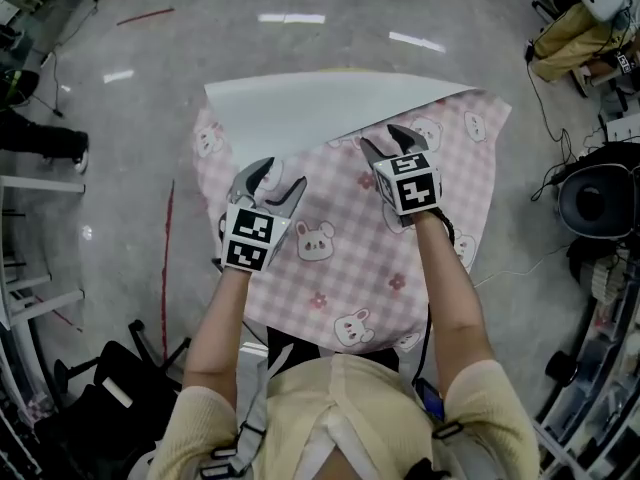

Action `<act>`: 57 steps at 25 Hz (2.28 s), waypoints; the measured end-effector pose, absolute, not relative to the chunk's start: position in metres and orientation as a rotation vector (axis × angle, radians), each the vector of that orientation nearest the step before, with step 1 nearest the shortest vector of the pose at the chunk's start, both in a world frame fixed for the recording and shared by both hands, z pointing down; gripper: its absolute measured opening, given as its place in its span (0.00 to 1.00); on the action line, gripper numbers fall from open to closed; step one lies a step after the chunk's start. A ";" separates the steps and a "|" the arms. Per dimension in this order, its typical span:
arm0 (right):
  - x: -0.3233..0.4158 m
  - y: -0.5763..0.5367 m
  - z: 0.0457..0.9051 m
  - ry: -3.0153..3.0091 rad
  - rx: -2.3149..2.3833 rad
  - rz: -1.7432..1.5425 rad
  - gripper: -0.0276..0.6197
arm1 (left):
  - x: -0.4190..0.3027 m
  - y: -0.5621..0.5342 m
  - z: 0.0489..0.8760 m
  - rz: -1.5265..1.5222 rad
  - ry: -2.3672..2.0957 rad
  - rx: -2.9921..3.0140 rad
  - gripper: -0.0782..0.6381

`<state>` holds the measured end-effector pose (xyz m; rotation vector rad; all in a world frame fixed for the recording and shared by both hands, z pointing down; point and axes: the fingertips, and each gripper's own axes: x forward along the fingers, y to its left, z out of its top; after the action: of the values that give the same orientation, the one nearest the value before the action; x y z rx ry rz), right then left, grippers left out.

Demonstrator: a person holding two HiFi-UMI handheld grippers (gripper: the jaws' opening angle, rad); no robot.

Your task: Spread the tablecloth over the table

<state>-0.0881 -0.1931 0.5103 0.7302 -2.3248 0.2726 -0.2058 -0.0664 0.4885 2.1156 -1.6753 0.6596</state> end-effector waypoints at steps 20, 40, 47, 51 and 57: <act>-0.099 -0.203 0.533 -2.232 0.722 0.472 0.35 | -0.203 -0.065 0.476 0.628 -1.683 2.167 0.49; -0.098 -0.225 0.518 -2.356 0.795 0.565 0.41 | -0.183 -0.078 0.484 0.627 -1.649 2.200 0.49; -0.109 -0.236 0.496 -2.449 0.832 0.556 0.41 | -0.179 -0.080 0.469 0.610 -1.666 2.232 0.49; -0.119 -0.245 0.486 -2.492 0.834 0.538 0.41 | -0.168 -0.081 0.456 0.609 -1.657 2.292 0.49; -0.132 -0.264 0.468 -2.560 0.840 0.499 0.42 | -0.154 -0.079 0.449 0.615 -1.641 2.340 0.49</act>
<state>-0.1319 -0.2640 0.4676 0.8401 -2.5599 0.4985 -0.1543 -0.0790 0.4486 2.3404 -1.6409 0.6145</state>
